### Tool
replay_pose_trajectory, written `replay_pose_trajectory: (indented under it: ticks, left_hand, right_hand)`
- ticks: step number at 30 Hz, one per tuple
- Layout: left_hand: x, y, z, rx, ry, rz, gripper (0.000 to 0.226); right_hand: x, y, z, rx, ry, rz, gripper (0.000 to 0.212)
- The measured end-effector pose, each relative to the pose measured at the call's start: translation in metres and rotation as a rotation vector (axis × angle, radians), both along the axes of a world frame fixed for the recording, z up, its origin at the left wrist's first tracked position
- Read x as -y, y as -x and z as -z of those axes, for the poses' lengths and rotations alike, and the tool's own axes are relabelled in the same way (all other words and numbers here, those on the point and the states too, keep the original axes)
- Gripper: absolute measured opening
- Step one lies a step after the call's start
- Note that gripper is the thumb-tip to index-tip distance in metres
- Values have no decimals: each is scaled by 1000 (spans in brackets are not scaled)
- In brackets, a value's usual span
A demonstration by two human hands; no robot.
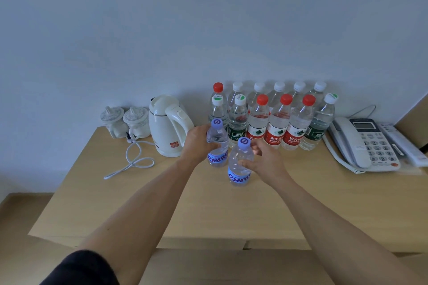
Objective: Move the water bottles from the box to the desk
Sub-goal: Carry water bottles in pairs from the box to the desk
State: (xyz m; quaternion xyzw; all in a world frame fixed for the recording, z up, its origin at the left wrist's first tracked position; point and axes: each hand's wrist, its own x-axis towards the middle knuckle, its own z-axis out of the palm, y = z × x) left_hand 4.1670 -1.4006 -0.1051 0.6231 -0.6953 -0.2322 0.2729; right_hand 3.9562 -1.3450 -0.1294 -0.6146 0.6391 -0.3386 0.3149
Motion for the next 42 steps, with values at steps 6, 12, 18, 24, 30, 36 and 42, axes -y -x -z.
replay_pose_trajectory:
  ticks: [6, 12, 18, 24, 30, 36, 42]
  left_hand:
    - [-4, -2, -6, 28, 135, -5, 74]
    - [-9, 5, -12, 231, 195, 62, 72]
    - [-11, 7, -11, 273, 176, 79, 70]
    - [-11, 9, -10, 223, 174, 99, 69]
    - [-12, 11, -10, 214, 182, 94, 69]
    - [-10, 12, -11, 136, 162, 78, 65]
    - [-7, 11, -11, 125, 165, 83, 66]
  right_hand:
    - [-1, -2, -6, -8, -6, -20, 51]
    - [-2, -5, -10, -73, 84, -69, 53]
    - [3, -6, -14, -124, 146, -65, 43]
    - [27, -9, -20, -131, 120, -13, 48]
    - [41, -12, -18, -129, 159, -8, 54]
    - [50, -11, -15, -162, 155, -3, 63]
    - [54, -6, -11, -164, 152, -25, 66]
